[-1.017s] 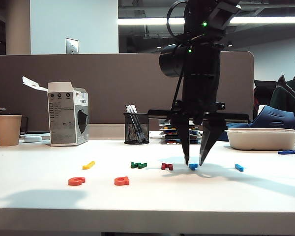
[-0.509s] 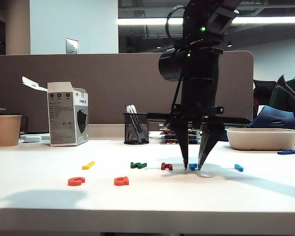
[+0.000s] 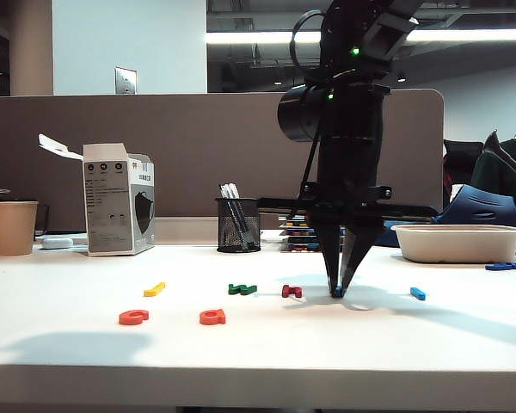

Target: Select the appropriate letters from the row of letter magnets placed on the table to arrange into the word "car".

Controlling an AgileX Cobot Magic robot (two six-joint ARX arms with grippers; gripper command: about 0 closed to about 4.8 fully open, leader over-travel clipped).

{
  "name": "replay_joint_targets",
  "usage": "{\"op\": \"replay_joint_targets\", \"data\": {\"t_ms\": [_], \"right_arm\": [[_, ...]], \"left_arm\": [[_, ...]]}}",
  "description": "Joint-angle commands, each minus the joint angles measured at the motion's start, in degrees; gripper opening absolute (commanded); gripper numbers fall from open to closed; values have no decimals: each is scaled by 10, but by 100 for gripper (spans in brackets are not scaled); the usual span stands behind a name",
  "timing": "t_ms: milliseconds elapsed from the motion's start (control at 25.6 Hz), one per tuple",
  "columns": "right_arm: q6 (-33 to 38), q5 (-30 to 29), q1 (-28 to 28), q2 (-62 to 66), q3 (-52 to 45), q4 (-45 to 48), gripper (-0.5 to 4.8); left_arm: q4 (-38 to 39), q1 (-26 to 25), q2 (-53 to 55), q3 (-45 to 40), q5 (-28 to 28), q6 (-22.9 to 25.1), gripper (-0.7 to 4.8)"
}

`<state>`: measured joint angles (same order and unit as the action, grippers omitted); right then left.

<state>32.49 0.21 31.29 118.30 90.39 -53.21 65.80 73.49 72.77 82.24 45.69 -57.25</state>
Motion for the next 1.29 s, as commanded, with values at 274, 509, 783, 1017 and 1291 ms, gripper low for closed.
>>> {"op": "replay_joint_targets", "data": {"t_ms": [274, 509, 783, 1017, 1291], "right_arm": [[2, -3, 1, 2, -2, -15, -9], [5, -3, 4, -37, -2, -19, -9], [21, -3, 20, -68, -2, -41, -9], [44, -2, 65, -68, -3, -36, -9], [57, -2, 90, -68, -6, -31, -9]], "left_arm": [[1, 0, -1, 1, 6, 2, -5], [1, 0, -1, 1, 6, 2, -5], [1, 0, -1, 1, 6, 2, -5], [1, 0, -1, 1, 6, 2, -5], [1, 0, -1, 1, 6, 2, -5]]}}
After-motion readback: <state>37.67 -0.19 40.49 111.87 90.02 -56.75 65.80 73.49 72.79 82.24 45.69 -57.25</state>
